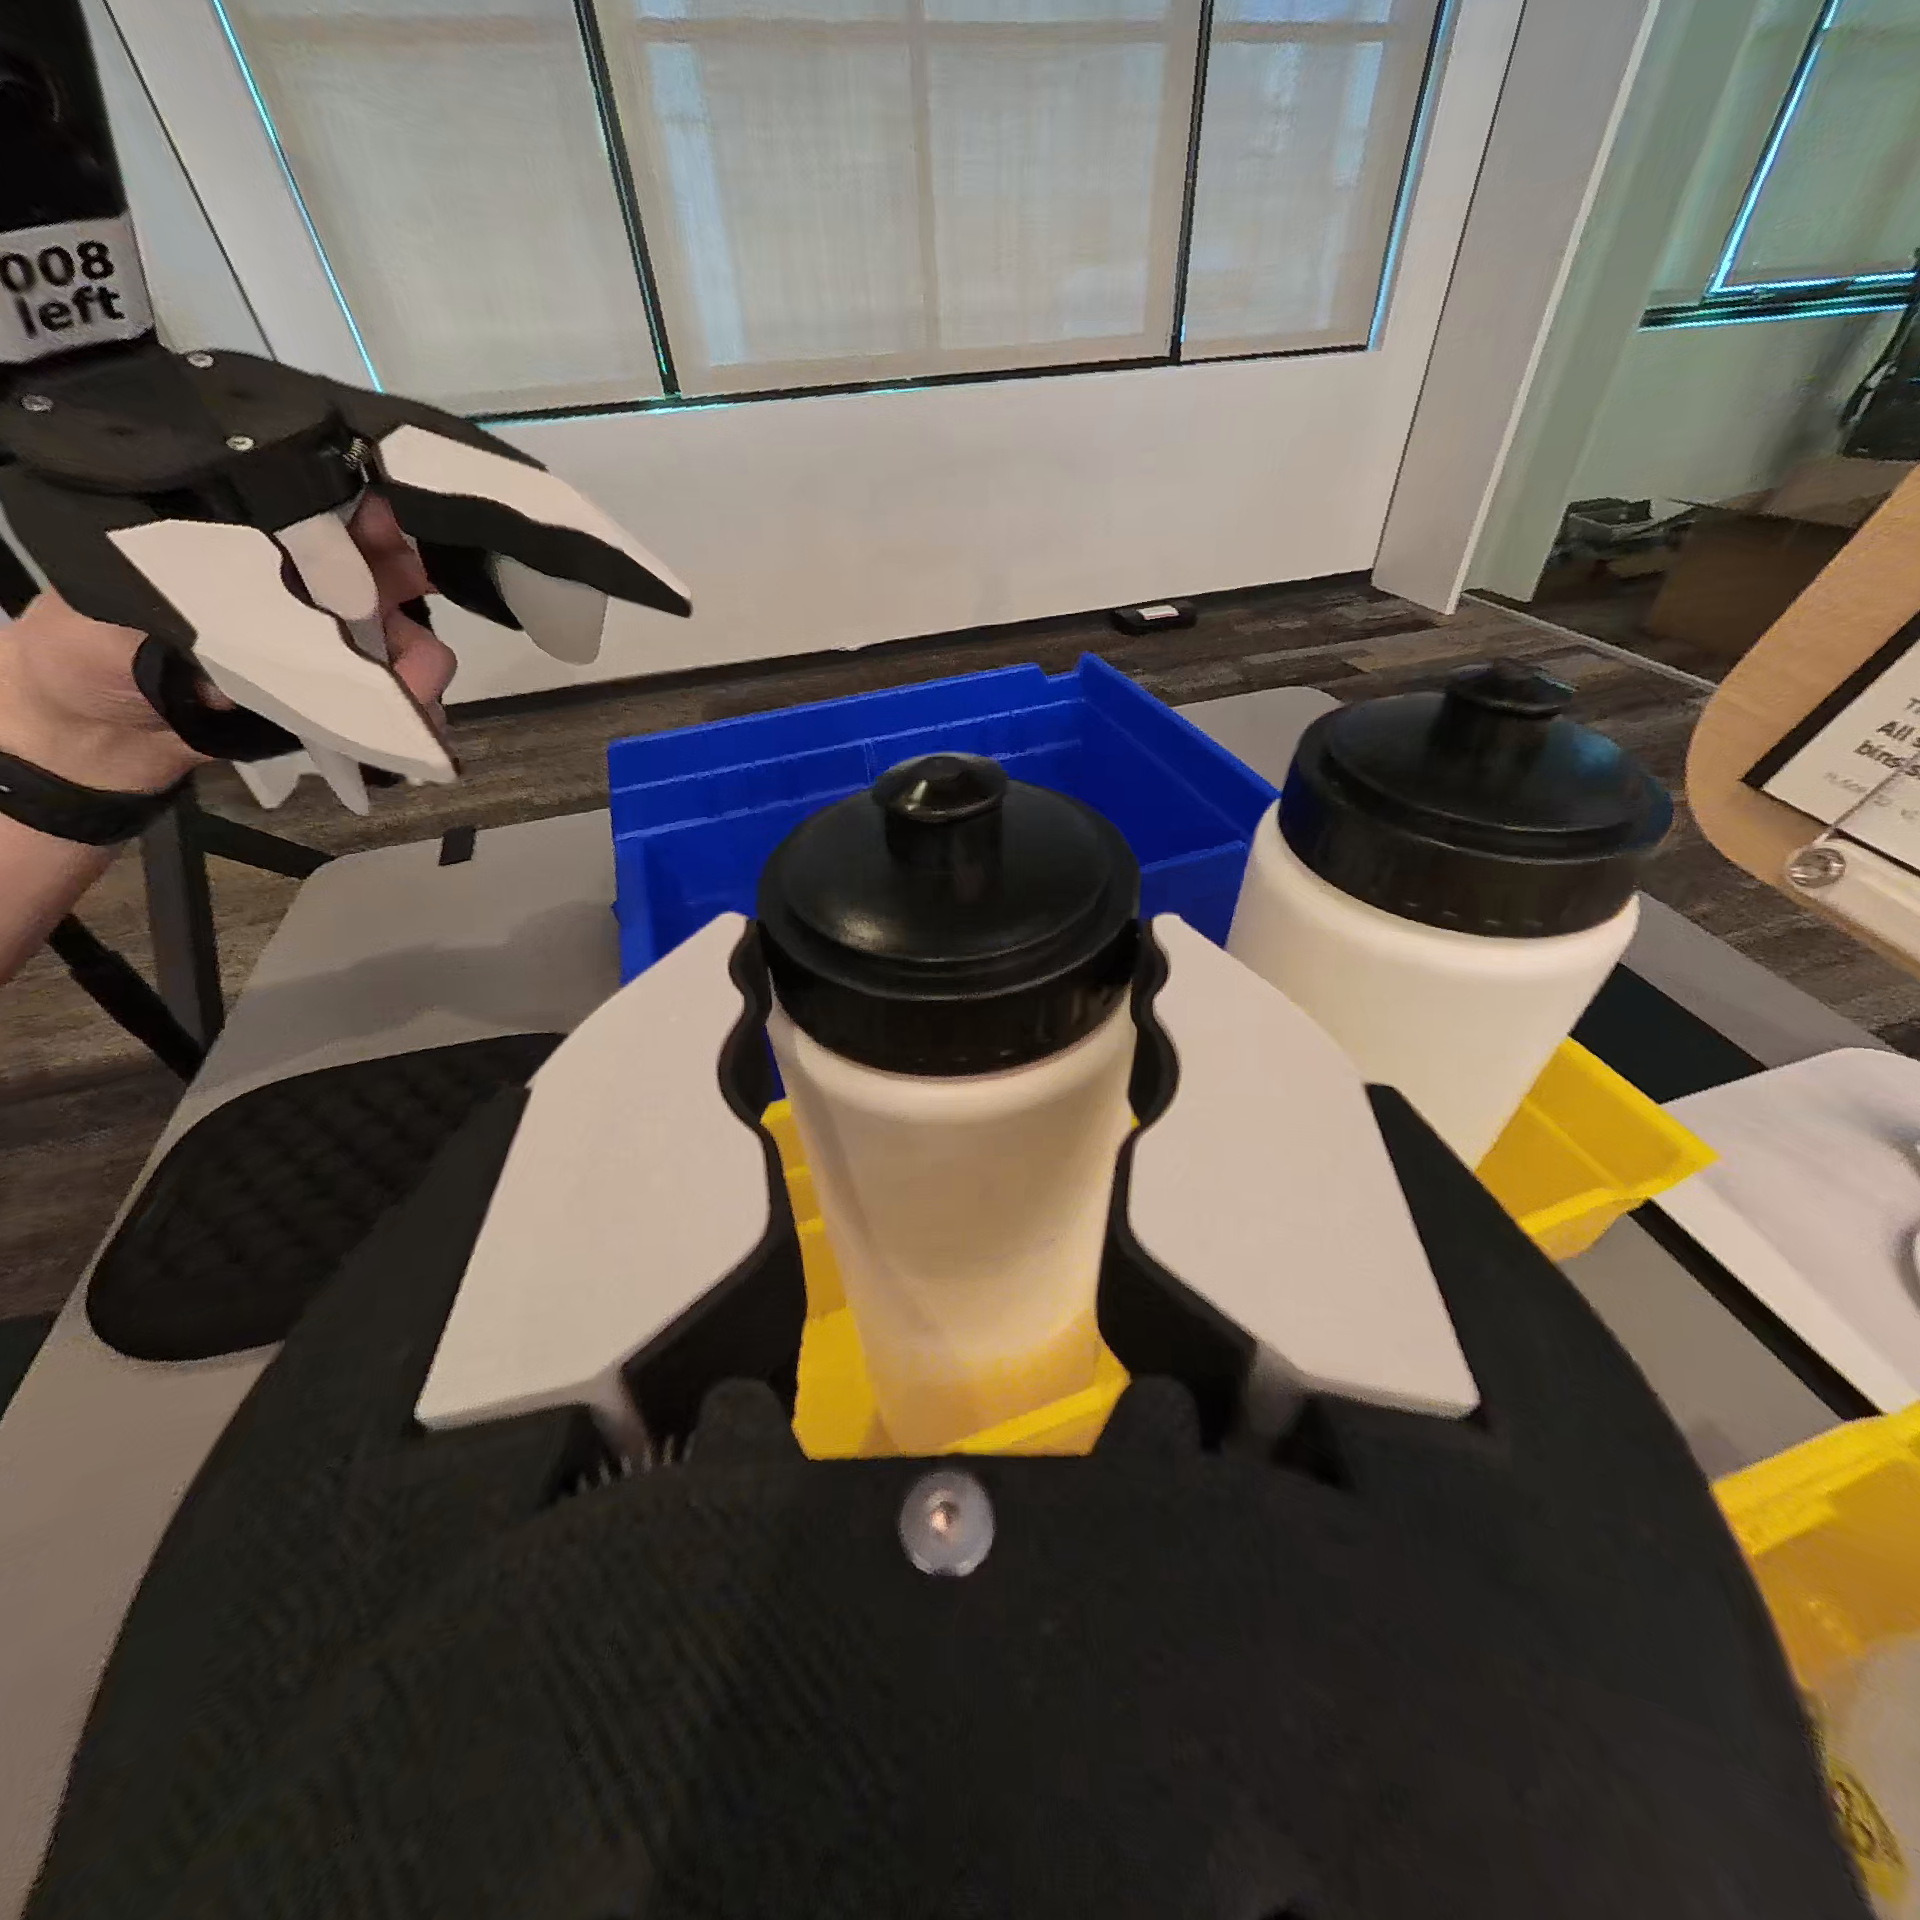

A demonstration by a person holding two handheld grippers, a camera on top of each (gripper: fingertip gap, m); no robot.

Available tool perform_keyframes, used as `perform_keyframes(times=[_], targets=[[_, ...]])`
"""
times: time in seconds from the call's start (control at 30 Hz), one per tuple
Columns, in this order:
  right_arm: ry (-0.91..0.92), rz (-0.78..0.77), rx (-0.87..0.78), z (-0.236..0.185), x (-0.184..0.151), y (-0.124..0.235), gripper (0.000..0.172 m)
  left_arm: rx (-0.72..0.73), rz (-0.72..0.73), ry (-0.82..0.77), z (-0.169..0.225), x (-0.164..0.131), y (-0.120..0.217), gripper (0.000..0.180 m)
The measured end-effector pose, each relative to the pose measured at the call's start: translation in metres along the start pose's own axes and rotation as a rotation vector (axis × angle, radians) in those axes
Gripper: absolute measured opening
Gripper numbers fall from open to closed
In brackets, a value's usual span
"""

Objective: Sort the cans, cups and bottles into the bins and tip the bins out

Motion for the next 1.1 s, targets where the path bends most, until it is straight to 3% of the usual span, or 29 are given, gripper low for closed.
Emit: perform_keyframes(times=[0.17,0.3,0.67,0.97,1.1], targets=[[0.059,0.017,-0.088,-0.004,0.015,0.011,0.083,0.022,-0.004,0.059,-0.002,-0.003,-0.002,0.091],[0.137,0.000,-0.241,-0.005,0.024,0.030,0.084,0.052,-0.037,0.063,0.002,-0.007,-0.008,0.098],[0.164,-0.015,-0.788,-0.006,0.043,0.136,0.090,0.153,0.002,0.054,0.051,0.031,-0.011,0.106],[0.142,-0.092,-0.923,-0.029,0.037,0.183,0.100,0.310,0.023,0.007,0.086,0.058,-0.014,0.117],[0.092,-0.113,-0.962,-0.039,0.028,0.203,0.108,0.449,-0.014,0.013,0.092,0.050,-0.011,0.130]])
Point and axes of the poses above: each gripper's, where its closed fingertips meet, y back along the fingers, x out of its top, z = x × y across the jaws, the point moved 1 cm from there along y, back along the fingers, and after that the axes turned 3 degrees about x, right-handed, at the moved point
